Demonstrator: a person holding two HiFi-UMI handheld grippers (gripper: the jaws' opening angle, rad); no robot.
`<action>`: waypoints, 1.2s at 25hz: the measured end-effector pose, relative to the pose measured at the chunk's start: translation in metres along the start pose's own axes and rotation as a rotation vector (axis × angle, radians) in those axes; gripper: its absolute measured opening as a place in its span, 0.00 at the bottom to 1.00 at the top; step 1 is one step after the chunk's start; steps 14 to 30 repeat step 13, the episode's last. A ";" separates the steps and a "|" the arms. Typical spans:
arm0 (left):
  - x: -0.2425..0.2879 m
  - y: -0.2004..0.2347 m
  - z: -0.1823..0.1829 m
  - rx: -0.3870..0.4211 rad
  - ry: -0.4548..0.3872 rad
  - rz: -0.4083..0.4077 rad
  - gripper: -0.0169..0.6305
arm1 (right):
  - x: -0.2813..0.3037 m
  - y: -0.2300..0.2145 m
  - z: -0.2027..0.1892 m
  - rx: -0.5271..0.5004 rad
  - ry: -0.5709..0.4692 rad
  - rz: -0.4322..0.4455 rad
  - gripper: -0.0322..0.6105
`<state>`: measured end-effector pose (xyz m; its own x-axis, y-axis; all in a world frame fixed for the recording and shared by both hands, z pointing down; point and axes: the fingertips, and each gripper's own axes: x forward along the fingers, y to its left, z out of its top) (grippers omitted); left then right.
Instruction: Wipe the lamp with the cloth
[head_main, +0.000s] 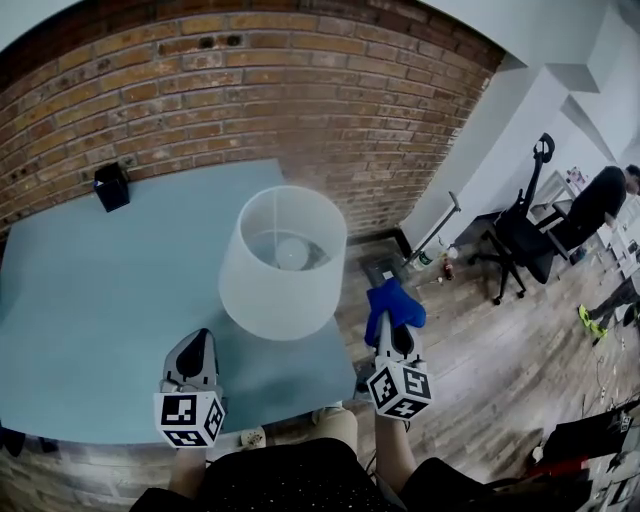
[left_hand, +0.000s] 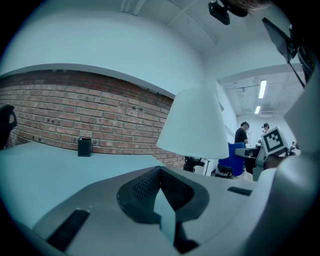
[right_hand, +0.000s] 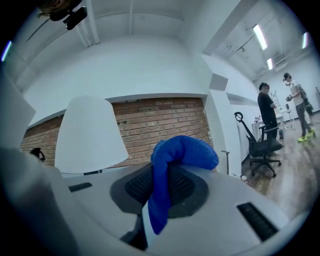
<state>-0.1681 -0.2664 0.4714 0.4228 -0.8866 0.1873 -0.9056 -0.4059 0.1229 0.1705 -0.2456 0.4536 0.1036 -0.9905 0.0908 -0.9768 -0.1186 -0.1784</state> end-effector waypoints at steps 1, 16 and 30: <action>-0.001 0.000 0.001 0.004 -0.003 -0.002 0.04 | -0.002 0.001 0.001 -0.002 -0.003 -0.002 0.14; 0.001 0.004 0.010 0.012 -0.012 -0.004 0.04 | -0.007 0.025 -0.001 -0.065 0.001 0.022 0.14; 0.001 0.004 0.010 0.012 -0.012 -0.004 0.04 | -0.007 0.025 -0.001 -0.065 0.001 0.022 0.14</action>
